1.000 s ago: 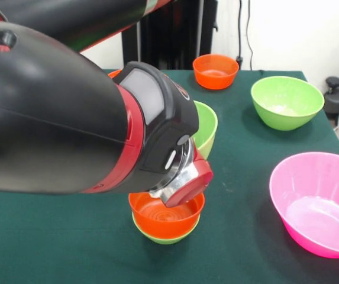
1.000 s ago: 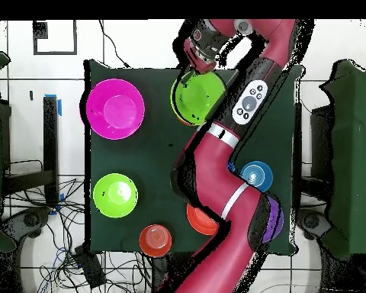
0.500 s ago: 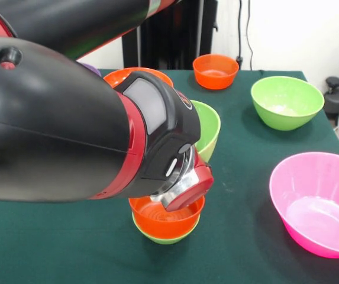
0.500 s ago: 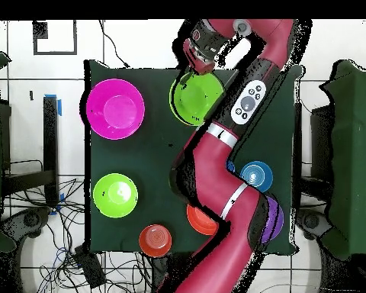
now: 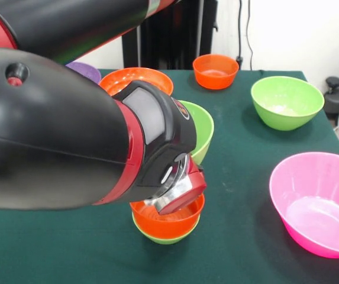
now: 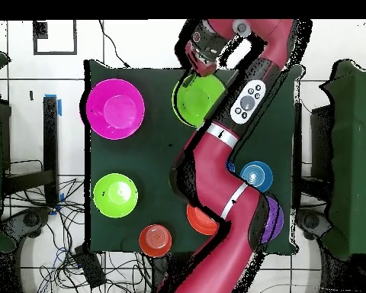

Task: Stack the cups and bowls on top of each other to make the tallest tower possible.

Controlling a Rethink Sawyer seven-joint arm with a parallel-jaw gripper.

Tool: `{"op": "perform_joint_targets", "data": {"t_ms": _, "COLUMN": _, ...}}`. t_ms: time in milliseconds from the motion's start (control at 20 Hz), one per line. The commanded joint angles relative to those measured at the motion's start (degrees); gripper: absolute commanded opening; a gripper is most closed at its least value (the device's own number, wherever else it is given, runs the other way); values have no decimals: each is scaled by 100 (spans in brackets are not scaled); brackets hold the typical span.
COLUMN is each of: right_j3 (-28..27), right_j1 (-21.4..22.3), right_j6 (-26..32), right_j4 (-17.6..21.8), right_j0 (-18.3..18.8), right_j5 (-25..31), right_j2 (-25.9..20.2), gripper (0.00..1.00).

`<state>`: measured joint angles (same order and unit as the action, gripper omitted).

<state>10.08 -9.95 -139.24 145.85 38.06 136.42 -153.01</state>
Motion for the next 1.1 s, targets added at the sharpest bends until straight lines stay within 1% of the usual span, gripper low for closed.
{"op": "perform_joint_targets", "data": {"t_ms": 50, "right_j3": -598, "right_j1": -19, "right_j6": -936, "right_j4": 678, "right_j0": -66, "right_j5": 42, "right_j2": 665, "gripper": 0}}
{"op": "perform_joint_targets", "data": {"t_ms": 350, "right_j3": -569, "right_j1": -29, "right_j6": -986, "right_j4": 810, "right_j0": -47, "right_j5": 12, "right_j2": 654, "gripper": 0}}
{"op": "perform_joint_targets", "data": {"t_ms": 650, "right_j3": -564, "right_j1": -54, "right_j6": -1062, "right_j4": 1004, "right_j0": 2, "right_j5": -24, "right_j2": 542, "gripper": 0}}
{"op": "perform_joint_targets", "data": {"t_ms": 800, "right_j3": -576, "right_j1": -102, "right_j6": -1034, "right_j4": 1114, "right_j0": 24, "right_j5": -99, "right_j2": 432, "gripper": 0}}
{"op": "perform_joint_targets", "data": {"t_ms": 950, "right_j3": -623, "right_j1": -143, "right_j6": -1090, "right_j4": 1127, "right_j0": 41, "right_j5": -236, "right_j2": 286, "gripper": 0}}
{"op": "perform_joint_targets", "data": {"t_ms": 1100, "right_j3": -659, "right_j1": -170, "right_j6": -1242, "right_j4": 1251, "right_j0": 40, "right_j5": -283, "right_j2": 95, "gripper": 0}}
